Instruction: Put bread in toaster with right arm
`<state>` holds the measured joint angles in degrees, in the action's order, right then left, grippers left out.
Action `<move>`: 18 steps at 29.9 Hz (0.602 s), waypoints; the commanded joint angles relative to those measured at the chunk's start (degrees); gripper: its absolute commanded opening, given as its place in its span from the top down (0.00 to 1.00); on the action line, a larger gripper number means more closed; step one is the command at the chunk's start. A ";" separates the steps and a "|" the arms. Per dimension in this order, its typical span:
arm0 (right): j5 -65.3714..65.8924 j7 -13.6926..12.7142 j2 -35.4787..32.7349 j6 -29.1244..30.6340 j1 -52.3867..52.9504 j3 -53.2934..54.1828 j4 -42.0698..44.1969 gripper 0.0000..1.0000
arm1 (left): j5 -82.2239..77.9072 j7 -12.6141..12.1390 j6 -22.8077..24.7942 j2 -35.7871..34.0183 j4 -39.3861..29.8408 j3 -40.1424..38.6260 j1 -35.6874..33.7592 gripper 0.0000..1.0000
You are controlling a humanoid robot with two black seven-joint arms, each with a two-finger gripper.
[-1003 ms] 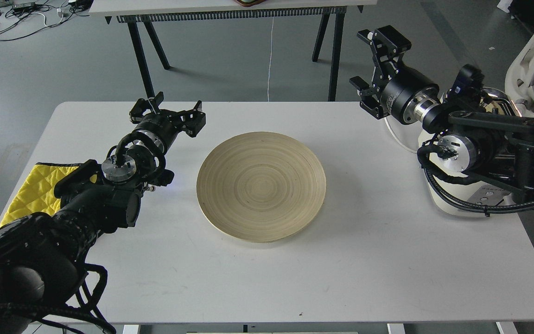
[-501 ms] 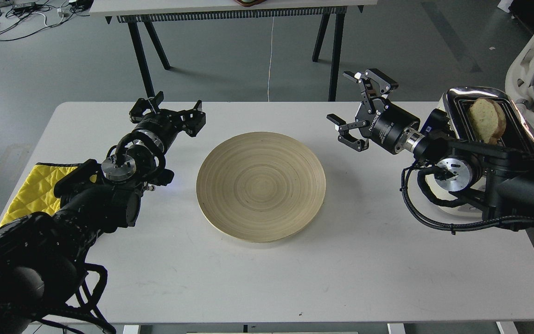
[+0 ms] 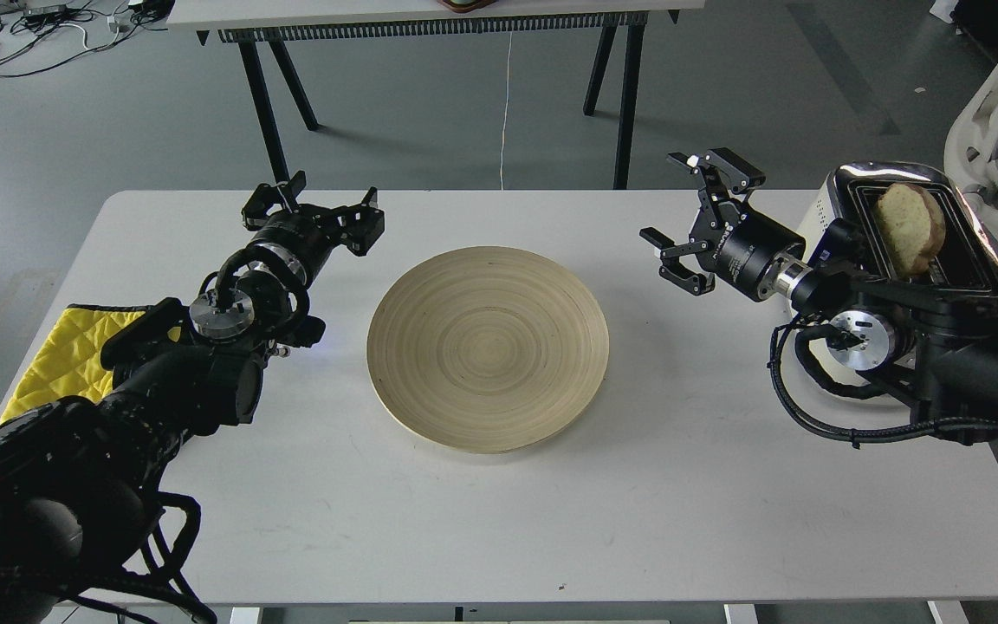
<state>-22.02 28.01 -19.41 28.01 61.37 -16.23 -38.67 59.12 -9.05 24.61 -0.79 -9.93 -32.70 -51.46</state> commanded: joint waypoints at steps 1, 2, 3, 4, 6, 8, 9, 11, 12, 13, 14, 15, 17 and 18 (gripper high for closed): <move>-0.56 -0.01 1.21 -0.01 0.06 0.76 1.14 0.01 | -0.06 0.00 0.00 0.00 0.00 0.00 -0.04 0.00; -0.65 -0.01 1.82 -0.01 0.06 1.54 1.49 0.01 | -0.06 0.00 0.00 0.00 0.00 0.00 -0.05 0.00; -0.65 -0.01 2.18 -0.01 0.15 2.59 1.50 0.01 | 0.03 0.00 0.00 0.00 0.00 0.00 0.04 0.00; -0.74 -0.01 2.36 -0.01 0.06 3.73 1.58 0.01 | 0.03 0.00 0.00 0.00 0.00 0.00 -0.04 0.00; -0.83 -0.01 2.62 -0.01 -0.02 5.67 1.58 0.01 | 0.03 0.00 0.00 0.00 0.00 0.00 0.04 0.00; -0.83 -0.01 3.58 -0.01 -0.20 6.64 1.67 0.01 | 0.03 0.00 0.00 0.00 0.00 0.00 0.04 0.00; -0.74 -0.01 3.85 -0.01 -0.46 7.17 1.76 0.01 | 0.03 0.00 0.00 0.00 0.00 0.00 -0.04 0.00; -0.56 -0.01 4.03 -0.01 -0.99 9.10 1.76 0.01 | -0.06 0.00 0.00 0.00 0.00 0.00 0.04 0.00; -0.39 -0.01 4.03 -0.01 -1.43 10.06 1.85 0.01 | 0.03 0.00 0.00 0.00 0.00 0.00 0.04 0.00; -0.30 -0.01 4.20 -0.01 -1.87 11.03 2.37 0.01 | 0.03 0.00 0.00 0.00 0.00 0.00 0.04 0.00; -0.30 -0.01 4.64 -0.01 -2.22 11.65 2.98 0.01 | -0.06 0.00 0.00 0.00 0.00 0.00 0.04 0.00; -0.39 -0.01 5.16 -0.01 -2.57 12.35 3.95 0.01 | 0.03 0.00 0.00 0.00 0.00 0.00 0.04 0.00; -0.39 -0.01 5.61 -0.01 -3.19 13.23 4.92 0.01 | 0.03 0.00 0.00 0.00 0.00 0.00 -0.04 0.00; -0.39 -0.01 5.61 -0.01 -3.28 13.32 5.10 0.01 | 0.03 0.00 0.00 0.00 0.00 0.00 -0.05 0.00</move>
<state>-22.40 28.00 -14.25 28.00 58.77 -3.89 -34.66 59.12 -9.05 24.61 -0.79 -9.93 -32.70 -51.46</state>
